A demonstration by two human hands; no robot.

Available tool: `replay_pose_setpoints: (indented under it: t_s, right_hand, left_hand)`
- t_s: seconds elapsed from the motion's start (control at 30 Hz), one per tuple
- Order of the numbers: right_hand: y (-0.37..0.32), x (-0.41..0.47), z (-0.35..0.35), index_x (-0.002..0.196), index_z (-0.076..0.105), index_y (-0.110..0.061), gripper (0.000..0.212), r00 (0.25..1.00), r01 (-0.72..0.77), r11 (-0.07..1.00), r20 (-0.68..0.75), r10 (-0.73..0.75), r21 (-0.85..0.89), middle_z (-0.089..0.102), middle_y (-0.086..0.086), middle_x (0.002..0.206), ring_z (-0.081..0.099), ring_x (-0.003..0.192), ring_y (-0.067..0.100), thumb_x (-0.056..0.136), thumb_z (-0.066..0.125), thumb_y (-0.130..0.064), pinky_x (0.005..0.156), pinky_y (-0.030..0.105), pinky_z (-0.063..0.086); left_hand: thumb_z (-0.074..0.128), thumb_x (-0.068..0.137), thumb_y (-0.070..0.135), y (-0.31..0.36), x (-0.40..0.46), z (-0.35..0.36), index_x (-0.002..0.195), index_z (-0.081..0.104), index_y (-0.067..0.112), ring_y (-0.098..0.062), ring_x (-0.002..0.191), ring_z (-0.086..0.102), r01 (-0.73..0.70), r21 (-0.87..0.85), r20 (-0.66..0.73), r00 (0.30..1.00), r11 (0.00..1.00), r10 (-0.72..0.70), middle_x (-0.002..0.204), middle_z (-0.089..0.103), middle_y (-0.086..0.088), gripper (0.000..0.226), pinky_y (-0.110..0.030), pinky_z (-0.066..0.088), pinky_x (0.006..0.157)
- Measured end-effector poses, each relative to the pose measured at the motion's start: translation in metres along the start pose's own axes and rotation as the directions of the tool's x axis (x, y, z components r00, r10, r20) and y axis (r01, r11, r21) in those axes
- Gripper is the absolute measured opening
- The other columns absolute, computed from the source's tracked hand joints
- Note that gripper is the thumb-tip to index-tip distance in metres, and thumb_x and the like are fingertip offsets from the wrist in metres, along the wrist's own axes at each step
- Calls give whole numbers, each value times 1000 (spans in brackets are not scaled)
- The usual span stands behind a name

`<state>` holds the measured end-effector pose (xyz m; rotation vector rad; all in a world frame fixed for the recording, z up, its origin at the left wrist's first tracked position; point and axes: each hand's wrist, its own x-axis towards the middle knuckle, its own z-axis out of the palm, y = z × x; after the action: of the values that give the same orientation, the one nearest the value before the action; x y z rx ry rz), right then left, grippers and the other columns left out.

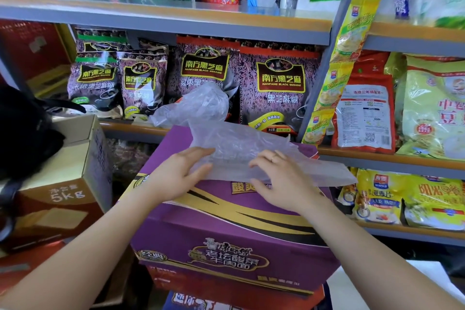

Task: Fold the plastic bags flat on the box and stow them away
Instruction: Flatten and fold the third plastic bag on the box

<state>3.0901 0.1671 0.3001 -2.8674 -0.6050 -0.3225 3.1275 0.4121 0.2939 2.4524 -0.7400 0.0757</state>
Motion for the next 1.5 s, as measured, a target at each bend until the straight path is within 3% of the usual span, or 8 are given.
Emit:
replay_pose_setpoints:
  t_s: [0.17, 0.33, 0.7, 0.9, 1.03, 1.23, 1.4, 1.5]
  right_hand:
    - [-15, 16, 17, 128, 52, -19, 34, 992, 83, 993, 100, -74, -88, 52, 0, 130, 48, 119, 21, 96, 45, -30, 97, 35, 39]
    - [-12, 17, 20, 108, 61, -16, 24, 997, -77, 996, 16, 77, 45, 63, 1, 110, 56, 102, 21, 97, 40, -19, 76, 31, 42]
    - [-24, 11, -6, 67, 56, -14, 28, 970, -18, 992, 245, -12, 121, 54, -1, 62, 50, 64, 17, 89, 48, -31, 61, 34, 39]
    - [-33, 31, -7, 83, 63, -11, 41, 999, -31, 974, 41, 22, 224, 62, 1, 85, 56, 82, 20, 90, 36, -41, 75, 43, 47]
    - [-62, 46, 8, 107, 62, -19, 29, 962, 83, 967, 235, -141, 241, 59, -2, 113, 53, 107, 17, 93, 46, -39, 91, 36, 44]
    - [-86, 46, 14, 127, 47, -23, 66, 914, 194, 975, 340, -221, 113, 46, -5, 129, 48, 116, 18, 75, 63, -59, 94, 36, 44]
    - [-94, 48, 15, 106, 59, -10, 22, 924, 321, 946, 200, -325, 54, 58, 7, 108, 55, 102, 29, 89, 52, -22, 75, 39, 45]
    - [-97, 48, 20, 94, 60, -6, 13, 913, 358, 931, 178, -366, 76, 60, 11, 95, 56, 93, 32, 88, 50, -13, 64, 37, 38]
  left_hand:
    - [50, 93, 25, -13, 6, 7, 126, 50, 5, -35, 113, 50, 328, 44, -267, 914, 944, -306, 125, 52, -16, 38, -38, 40, 91]
    - [52, 91, 29, -7, 17, 7, 100, 58, 5, -32, 86, 56, 539, -55, -194, 820, 840, -539, 90, 63, -13, 27, -30, 38, 65]
    - [61, 85, 34, -12, 7, -6, 92, 60, 12, -15, 67, 54, 533, -245, -94, 818, 810, -567, 83, 63, -3, 24, -25, 36, 51]
    - [55, 90, 28, -25, 18, -12, 113, 54, 8, -23, 90, 56, 512, -200, -195, 815, 835, -546, 104, 61, -10, 31, -26, 36, 71]
    - [51, 92, 29, -38, 42, -14, 129, 44, -1, -32, 114, 52, 499, -270, -178, 814, 823, -552, 124, 56, -18, 48, -33, 39, 92]
    - [55, 90, 22, -51, 69, -24, 70, 57, 4, -24, 58, 57, 517, -435, -41, 807, 737, -590, 63, 59, -11, 28, -35, 52, 68]
    - [51, 90, 10, -53, 74, -24, 63, 48, 8, -13, 42, 55, 518, -452, -32, 804, 726, -593, 61, 55, -11, 27, -19, 47, 41]
    - [52, 88, 12, -58, 75, -25, 64, 46, 7, -25, 62, 50, 501, -362, -110, 815, 786, -570, 68, 52, -13, 26, -29, 44, 56]
